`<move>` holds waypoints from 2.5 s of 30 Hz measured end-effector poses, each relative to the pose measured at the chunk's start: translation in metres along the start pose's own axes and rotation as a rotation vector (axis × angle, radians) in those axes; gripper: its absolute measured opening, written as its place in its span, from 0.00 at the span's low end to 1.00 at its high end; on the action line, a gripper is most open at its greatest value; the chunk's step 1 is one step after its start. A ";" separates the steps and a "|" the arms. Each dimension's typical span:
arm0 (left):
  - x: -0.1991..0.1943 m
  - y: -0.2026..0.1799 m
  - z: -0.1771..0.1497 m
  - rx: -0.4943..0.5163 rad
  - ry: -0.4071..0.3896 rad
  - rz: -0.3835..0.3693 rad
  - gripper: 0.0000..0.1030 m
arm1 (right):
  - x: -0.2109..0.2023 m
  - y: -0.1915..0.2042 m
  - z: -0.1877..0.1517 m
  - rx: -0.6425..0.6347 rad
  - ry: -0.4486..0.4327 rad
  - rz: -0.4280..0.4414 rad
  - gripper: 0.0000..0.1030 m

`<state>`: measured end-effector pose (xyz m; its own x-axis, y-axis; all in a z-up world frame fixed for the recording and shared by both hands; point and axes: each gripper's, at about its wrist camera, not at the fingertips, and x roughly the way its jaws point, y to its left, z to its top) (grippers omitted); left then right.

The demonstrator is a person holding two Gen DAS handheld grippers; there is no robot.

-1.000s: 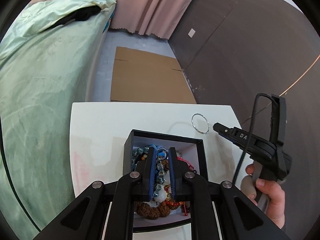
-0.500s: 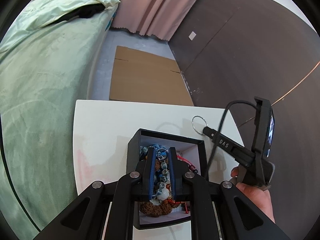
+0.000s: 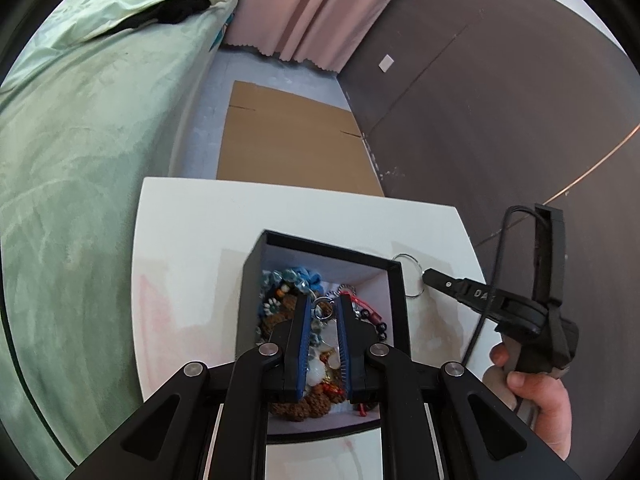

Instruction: Organize jewelry

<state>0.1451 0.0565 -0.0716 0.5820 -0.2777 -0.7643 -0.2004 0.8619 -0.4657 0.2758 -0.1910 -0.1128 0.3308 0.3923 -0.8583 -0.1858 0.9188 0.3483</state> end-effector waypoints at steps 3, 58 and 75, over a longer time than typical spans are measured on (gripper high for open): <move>0.000 -0.005 -0.003 -0.010 0.007 -0.035 0.13 | -0.012 -0.004 -0.002 0.008 -0.013 0.029 0.03; -0.054 0.033 0.001 -0.137 -0.103 -0.095 0.65 | 0.000 0.045 -0.022 -0.265 0.025 -0.203 0.47; -0.064 0.035 -0.014 -0.109 -0.115 -0.030 0.67 | -0.071 0.070 -0.036 -0.176 -0.121 0.242 0.47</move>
<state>0.0895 0.0981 -0.0454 0.6739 -0.2468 -0.6964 -0.2627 0.8010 -0.5380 0.2055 -0.1559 -0.0407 0.3635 0.6103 -0.7038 -0.4260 0.7808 0.4571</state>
